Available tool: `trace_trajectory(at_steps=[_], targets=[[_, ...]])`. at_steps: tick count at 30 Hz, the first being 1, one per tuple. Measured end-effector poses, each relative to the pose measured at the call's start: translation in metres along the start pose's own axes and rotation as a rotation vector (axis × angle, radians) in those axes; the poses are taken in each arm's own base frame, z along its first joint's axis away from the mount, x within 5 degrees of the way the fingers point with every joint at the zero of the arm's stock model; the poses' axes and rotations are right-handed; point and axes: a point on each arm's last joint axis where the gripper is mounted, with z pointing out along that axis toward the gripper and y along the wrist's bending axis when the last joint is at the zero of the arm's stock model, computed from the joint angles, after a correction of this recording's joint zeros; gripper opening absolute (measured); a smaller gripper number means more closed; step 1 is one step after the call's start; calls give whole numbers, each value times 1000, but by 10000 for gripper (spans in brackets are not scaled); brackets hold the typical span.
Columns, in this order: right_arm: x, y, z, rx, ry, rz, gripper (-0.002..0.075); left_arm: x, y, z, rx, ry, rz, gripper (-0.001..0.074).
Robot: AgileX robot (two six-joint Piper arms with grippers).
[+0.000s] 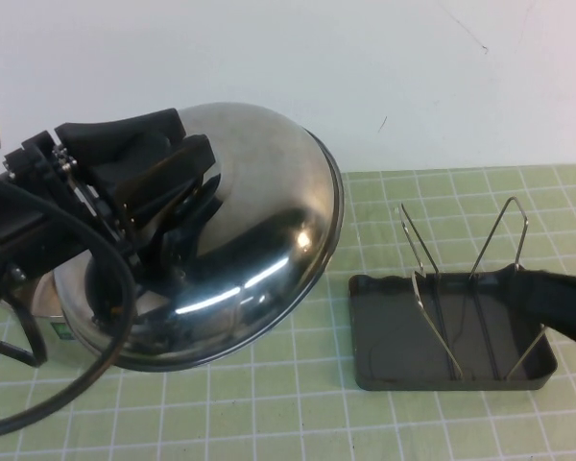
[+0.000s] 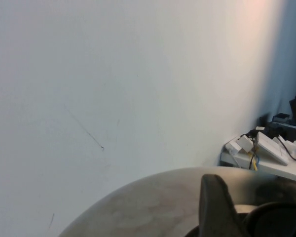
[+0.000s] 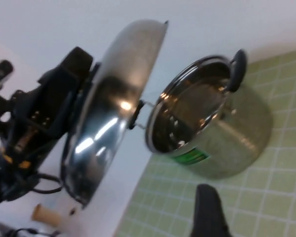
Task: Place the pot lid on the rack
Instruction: Hand over the pot lid
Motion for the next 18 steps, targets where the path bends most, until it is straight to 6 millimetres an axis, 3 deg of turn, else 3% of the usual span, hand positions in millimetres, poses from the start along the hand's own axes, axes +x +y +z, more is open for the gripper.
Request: trace_trajectory(at_steps=[3,10,18], targets=[[-13,-3,20,-81,89,78,448,2,-1,0,11,21,10,308],[-43,-11,58,-232,215,157,465,5,-2,0,26,55,-2,308],[-56,-21,80,-255,252,191,465,6,-3,0,30,65,-16,308]])
